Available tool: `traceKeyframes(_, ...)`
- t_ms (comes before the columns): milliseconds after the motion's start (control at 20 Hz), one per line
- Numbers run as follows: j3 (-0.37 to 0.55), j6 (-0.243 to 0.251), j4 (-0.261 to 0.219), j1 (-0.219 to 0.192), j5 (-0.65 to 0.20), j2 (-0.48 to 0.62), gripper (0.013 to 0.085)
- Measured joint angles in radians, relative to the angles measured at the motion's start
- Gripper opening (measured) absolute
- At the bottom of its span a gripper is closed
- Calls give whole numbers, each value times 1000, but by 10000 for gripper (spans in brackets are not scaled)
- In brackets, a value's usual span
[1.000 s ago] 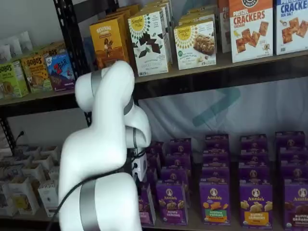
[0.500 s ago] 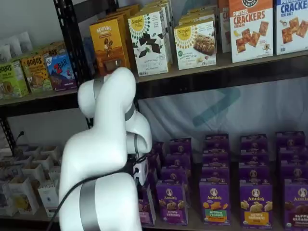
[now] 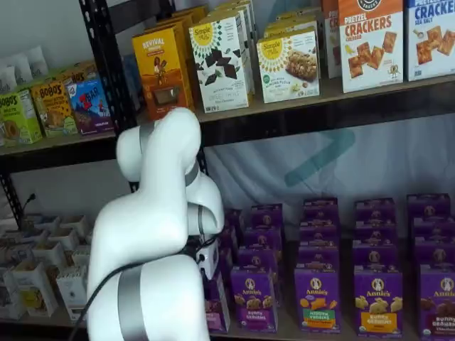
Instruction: Pick up the purple box with a pink patch in the middle, on the bottom shelf, the first box from the left
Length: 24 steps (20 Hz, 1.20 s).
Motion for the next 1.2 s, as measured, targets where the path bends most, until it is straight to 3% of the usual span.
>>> traceKeyframes(600,-10,-4,17,12,-15,20,570)
traceKeyframes(1100,1,-9,23,13,-28,15,570)
traceKeyframes(1200,6,-15,28,13,-31,12,490)
